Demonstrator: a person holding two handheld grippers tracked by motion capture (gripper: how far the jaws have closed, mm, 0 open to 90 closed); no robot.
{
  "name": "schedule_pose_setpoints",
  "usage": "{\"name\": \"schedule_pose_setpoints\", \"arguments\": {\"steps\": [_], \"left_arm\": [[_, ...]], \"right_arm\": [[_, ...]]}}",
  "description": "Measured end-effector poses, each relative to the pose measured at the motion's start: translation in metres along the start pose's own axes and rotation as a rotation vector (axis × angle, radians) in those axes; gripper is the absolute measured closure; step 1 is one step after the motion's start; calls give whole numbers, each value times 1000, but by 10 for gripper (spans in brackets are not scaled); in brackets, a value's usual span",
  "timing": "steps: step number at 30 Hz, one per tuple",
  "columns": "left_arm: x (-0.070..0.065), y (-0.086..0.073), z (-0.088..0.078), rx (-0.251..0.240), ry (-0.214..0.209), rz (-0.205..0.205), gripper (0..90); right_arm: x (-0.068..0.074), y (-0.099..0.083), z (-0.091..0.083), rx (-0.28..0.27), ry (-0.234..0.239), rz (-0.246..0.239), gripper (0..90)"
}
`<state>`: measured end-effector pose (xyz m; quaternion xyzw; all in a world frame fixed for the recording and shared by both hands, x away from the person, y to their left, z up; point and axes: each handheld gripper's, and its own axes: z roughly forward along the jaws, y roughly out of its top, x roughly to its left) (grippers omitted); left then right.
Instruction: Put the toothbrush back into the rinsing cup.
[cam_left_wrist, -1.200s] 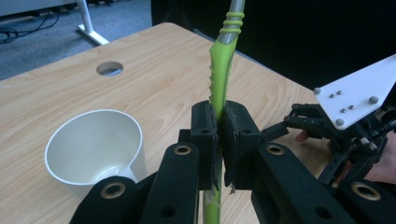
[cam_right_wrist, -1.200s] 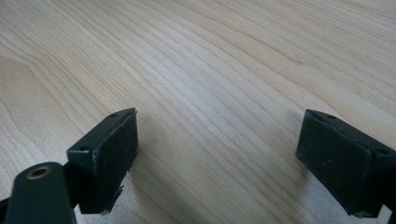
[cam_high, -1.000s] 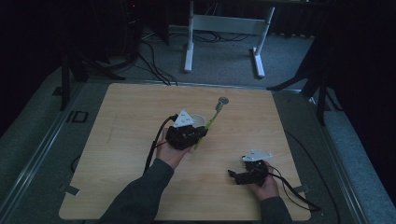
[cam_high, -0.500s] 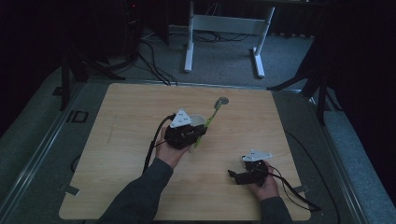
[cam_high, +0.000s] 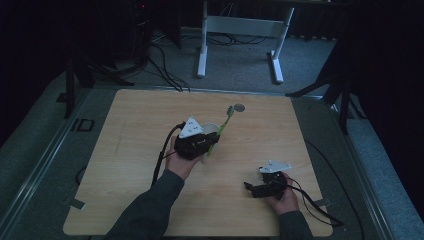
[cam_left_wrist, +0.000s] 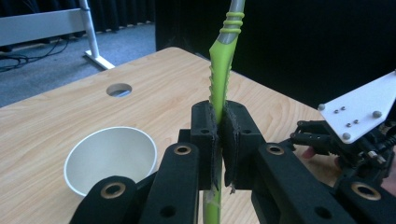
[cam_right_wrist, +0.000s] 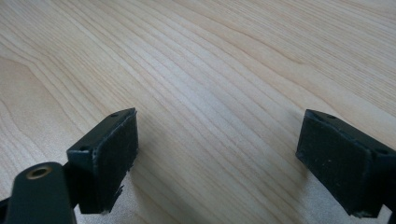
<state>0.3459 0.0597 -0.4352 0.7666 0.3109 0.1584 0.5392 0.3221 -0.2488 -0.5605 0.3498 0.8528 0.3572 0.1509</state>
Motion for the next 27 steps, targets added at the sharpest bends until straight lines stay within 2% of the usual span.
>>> {"name": "schedule_pose_setpoints", "arguments": {"steps": [11, 27], "left_arm": [[6, -3, 0, -39, 13, -2, 838], [13, -6, -2, -64, 29, -6, 838]], "right_arm": [[0, 0, 0, 0, 0, 0, 123], [0, 0, 0, 0, 0, 0, 123]]}}
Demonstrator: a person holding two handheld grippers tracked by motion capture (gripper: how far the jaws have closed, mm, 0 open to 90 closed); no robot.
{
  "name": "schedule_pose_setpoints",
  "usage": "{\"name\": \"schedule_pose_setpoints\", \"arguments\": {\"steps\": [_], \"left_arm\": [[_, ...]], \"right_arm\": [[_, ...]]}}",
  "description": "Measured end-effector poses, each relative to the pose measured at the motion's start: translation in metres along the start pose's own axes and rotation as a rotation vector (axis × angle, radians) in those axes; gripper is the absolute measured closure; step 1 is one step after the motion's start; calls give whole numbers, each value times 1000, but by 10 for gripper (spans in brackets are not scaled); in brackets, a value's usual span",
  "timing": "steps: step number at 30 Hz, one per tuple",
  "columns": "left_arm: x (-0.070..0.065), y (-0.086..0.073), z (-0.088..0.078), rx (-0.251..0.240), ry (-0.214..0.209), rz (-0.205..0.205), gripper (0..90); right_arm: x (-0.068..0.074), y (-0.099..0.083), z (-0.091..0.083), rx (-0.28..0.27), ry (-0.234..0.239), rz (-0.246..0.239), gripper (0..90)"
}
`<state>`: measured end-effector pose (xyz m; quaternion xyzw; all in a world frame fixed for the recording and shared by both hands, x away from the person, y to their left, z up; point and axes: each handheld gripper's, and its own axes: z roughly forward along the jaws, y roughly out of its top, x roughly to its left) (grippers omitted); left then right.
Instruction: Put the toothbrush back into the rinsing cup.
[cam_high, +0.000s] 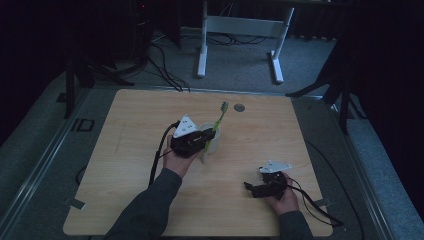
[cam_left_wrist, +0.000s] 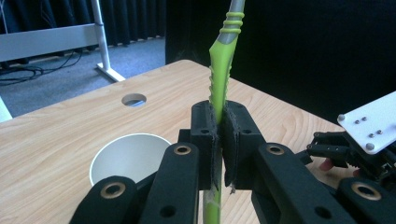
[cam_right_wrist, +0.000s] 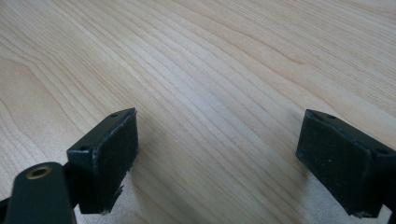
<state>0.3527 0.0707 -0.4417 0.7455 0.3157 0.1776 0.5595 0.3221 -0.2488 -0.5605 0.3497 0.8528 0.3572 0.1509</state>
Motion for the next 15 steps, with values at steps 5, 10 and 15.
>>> {"name": "schedule_pose_setpoints", "arguments": {"steps": [5, 10, 15], "left_arm": [[1, 0, 0, -8, 3, 0, 838], [3, 0, 0, -16, 6, -1, 838], [5, -1, 0, -17, 8, 2, 837]], "right_arm": [[0, 0, 0, 0, 0, 0, 122], [0, 0, 0, 0, 0, 0, 123], [0, 0, 0, 0, 0, -1, 123]]}}
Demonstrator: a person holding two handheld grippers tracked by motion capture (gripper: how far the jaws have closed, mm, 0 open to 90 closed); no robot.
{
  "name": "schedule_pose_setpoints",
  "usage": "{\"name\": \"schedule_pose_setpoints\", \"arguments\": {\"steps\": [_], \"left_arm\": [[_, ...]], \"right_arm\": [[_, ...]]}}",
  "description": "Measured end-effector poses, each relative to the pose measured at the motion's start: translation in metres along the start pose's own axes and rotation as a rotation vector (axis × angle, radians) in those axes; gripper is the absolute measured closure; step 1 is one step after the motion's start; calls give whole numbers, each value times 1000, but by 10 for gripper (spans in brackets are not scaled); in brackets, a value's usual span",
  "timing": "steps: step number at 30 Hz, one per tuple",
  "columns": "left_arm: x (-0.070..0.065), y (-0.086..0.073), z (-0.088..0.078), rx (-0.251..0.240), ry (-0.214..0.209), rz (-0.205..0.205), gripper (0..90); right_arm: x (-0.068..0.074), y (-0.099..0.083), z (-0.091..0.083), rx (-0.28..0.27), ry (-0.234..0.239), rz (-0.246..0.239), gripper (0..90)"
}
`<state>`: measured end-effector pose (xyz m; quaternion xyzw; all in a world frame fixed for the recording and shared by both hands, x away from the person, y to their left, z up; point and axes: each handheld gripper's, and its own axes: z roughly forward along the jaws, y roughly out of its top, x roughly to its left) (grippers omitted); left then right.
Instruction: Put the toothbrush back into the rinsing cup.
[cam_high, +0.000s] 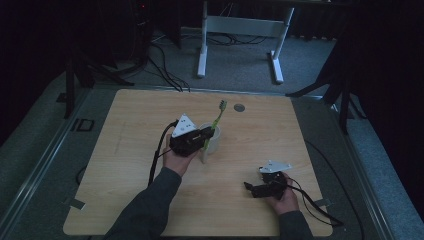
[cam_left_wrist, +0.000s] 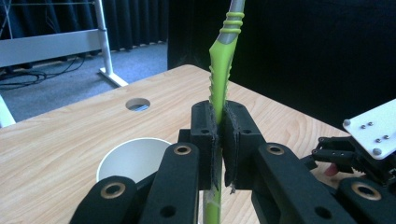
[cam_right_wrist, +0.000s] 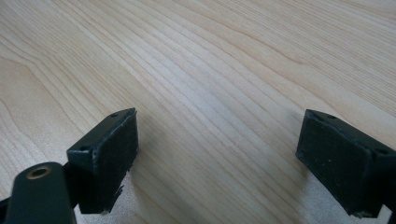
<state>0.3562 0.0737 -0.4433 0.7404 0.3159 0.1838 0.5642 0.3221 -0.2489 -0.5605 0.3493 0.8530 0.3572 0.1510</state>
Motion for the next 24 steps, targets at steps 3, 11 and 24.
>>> {"name": "schedule_pose_setpoints", "arguments": {"steps": [3, 11, 24], "left_arm": [[1, 0, 0, -8, 4, 0, 837], [2, -3, 3, -13, 5, 14, 837], [5, -8, 10, -10, 23, 16, 837]], "right_arm": [[0, 0, 0, 0, 0, 0, 123], [0, 0, 0, 0, 0, 0, 123], [0, 0, 0, 0, 0, 0, 123]]}}
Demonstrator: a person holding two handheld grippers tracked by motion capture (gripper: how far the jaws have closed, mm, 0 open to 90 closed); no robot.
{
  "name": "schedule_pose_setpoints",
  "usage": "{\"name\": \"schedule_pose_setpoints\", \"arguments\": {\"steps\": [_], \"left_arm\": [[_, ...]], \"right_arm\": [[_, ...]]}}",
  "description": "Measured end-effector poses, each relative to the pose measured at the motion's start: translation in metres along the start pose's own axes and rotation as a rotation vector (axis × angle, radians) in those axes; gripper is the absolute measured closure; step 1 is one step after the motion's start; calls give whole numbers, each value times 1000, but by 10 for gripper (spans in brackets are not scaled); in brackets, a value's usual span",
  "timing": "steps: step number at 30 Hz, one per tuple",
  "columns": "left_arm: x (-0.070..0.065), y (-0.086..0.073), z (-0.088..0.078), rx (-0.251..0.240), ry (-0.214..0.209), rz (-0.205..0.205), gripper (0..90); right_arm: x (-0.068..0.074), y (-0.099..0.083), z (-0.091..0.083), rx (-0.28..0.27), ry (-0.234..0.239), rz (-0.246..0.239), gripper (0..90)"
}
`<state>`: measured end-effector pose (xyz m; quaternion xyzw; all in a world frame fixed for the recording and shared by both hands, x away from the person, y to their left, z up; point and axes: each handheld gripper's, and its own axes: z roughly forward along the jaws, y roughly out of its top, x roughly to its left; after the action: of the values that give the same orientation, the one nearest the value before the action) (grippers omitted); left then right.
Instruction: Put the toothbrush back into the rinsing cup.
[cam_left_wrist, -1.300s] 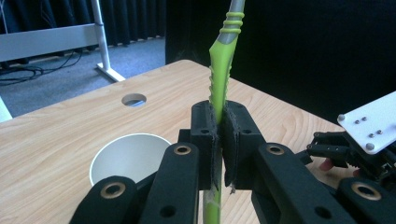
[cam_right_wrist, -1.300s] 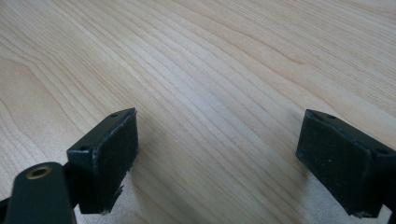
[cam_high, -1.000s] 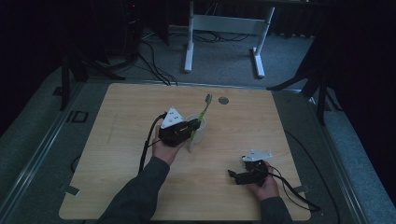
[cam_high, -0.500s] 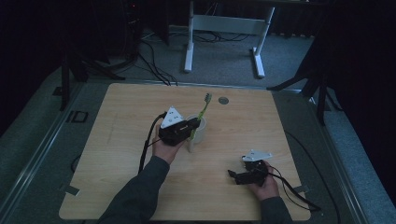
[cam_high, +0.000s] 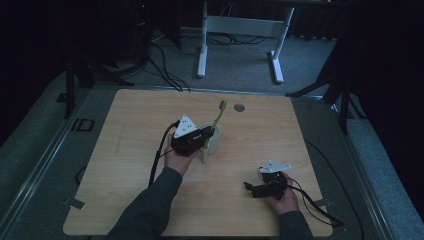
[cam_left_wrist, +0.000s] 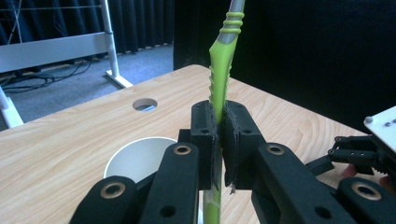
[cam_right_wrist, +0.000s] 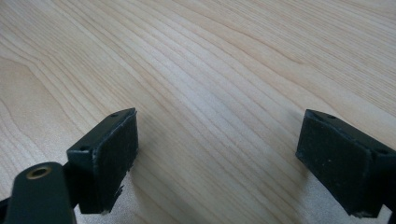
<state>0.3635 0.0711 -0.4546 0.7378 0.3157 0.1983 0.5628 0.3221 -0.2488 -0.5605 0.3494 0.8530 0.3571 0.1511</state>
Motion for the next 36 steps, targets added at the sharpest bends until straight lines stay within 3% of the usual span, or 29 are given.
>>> {"name": "schedule_pose_setpoints", "arguments": {"steps": [36], "left_arm": [[4, -16, 3, 15, 21, -15, 831]], "right_arm": [[0, 0, 0, 1, 2, 0, 123]]}}
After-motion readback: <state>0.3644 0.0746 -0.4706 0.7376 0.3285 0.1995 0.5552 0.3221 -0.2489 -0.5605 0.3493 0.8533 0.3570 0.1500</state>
